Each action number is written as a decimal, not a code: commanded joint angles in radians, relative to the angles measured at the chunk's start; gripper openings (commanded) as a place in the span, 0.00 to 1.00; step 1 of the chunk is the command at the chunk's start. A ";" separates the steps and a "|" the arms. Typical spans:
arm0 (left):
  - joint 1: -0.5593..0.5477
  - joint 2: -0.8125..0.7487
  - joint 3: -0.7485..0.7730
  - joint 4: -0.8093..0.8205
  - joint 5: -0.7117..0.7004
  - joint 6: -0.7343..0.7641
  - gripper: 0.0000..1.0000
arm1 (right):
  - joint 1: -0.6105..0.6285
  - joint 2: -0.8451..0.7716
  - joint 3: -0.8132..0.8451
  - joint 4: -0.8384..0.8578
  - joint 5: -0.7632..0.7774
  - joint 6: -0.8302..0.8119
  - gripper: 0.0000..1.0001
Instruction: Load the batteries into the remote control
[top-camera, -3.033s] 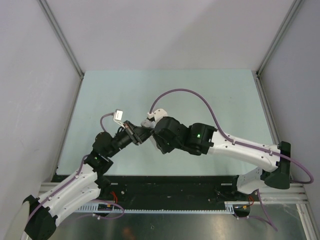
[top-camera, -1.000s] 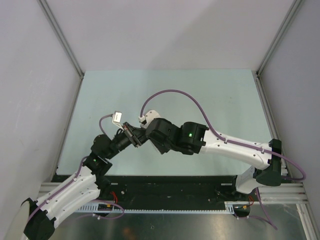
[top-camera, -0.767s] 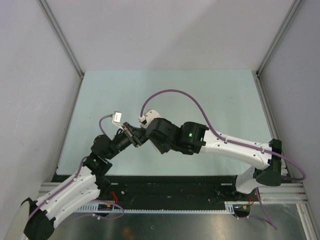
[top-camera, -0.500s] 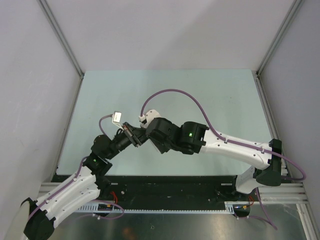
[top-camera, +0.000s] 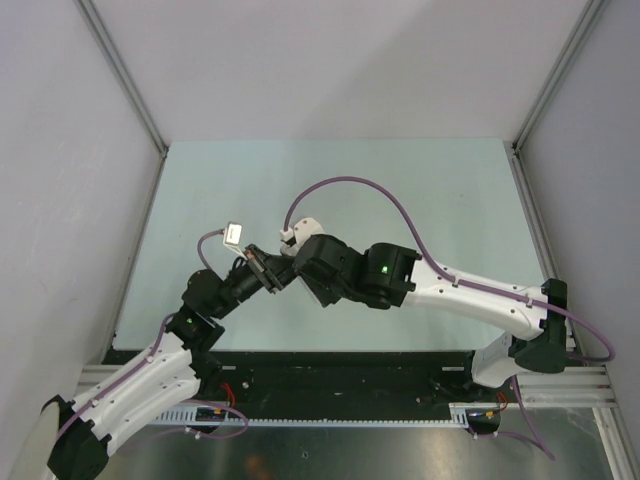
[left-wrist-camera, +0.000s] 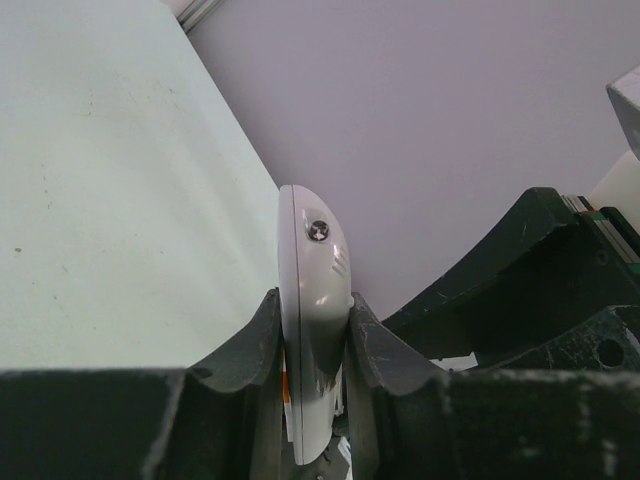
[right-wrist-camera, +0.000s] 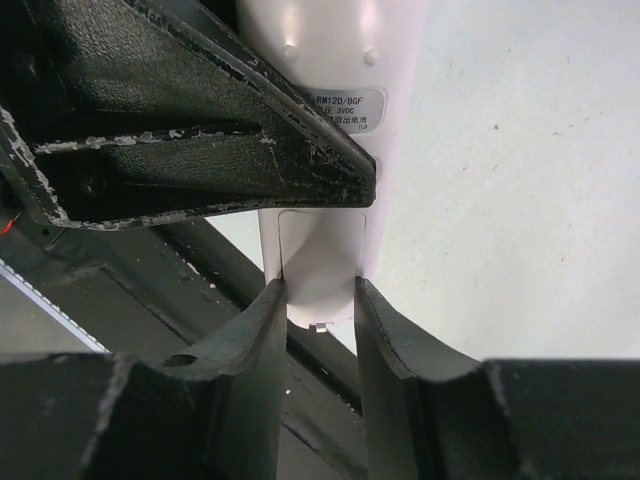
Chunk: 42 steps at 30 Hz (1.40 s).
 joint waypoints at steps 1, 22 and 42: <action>-0.034 -0.025 0.015 0.098 0.085 -0.062 0.00 | -0.025 -0.030 0.000 0.083 0.082 0.016 0.34; -0.034 -0.024 0.007 0.098 0.079 -0.066 0.00 | -0.027 -0.033 0.006 0.078 0.073 0.025 0.51; -0.027 0.036 0.007 0.100 0.086 -0.144 0.00 | -0.061 -0.053 -0.006 0.112 -0.007 0.042 0.63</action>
